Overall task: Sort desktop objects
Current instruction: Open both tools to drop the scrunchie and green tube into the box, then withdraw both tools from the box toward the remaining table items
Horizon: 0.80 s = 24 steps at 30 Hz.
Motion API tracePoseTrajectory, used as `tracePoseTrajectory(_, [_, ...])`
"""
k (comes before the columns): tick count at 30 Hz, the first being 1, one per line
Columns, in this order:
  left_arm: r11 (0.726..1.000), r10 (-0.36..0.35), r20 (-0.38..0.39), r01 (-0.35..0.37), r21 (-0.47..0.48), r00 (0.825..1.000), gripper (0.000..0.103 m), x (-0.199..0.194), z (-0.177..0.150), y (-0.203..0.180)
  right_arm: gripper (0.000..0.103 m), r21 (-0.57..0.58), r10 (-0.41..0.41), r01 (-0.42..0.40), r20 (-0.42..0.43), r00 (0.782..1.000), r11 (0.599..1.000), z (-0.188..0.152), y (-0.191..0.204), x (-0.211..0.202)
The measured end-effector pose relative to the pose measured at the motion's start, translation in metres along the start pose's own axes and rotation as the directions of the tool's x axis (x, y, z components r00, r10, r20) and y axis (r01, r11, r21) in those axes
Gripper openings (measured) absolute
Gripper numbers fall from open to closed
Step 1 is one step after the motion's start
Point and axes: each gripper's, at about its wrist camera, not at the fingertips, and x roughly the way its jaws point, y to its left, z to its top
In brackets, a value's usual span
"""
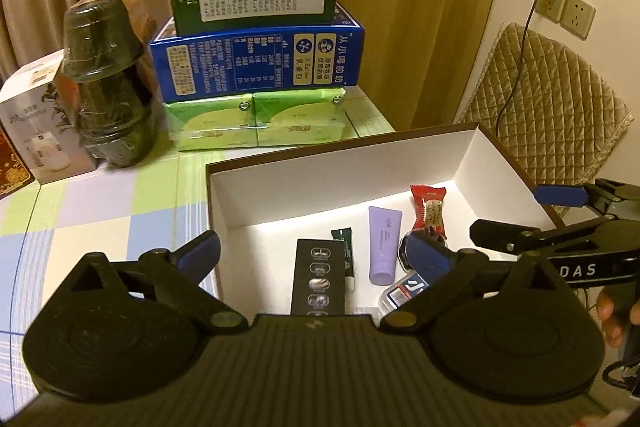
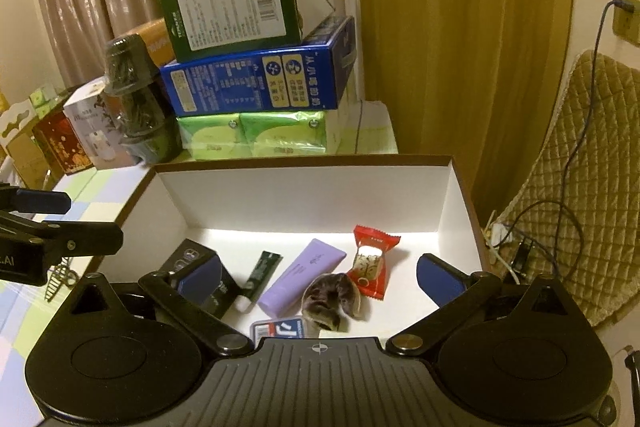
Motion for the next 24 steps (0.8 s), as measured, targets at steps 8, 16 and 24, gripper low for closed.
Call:
tracePoseTrajectory(8, [1.0, 0.01, 0.022, -0.009, -0.011, 1.0, 0.098, -0.034, -0.016, 0.014, 0.101, 0.025, 0.0, -0.001, 0.028, 1.0, 1.0, -0.016, 0.011, -0.031])
tracePoseTrajectory(16, [0.999, 0.002, 0.038, -0.001, -0.033, 0.999, 0.098, -0.063, -0.034, 0.03, 0.101, 0.044, -0.016, 0.014, 0.042, 0.999, 0.999, -0.027, 0.028, -0.054])
tracePoseTrajectory(24, [0.998, -0.015, 0.015, 0.016, -0.054, 1.0, 0.098, -0.084, -0.057, 0.051, 0.101, 0.061, -0.022, 0.02, 0.039, 0.999, 0.998, -0.041, 0.049, -0.07])
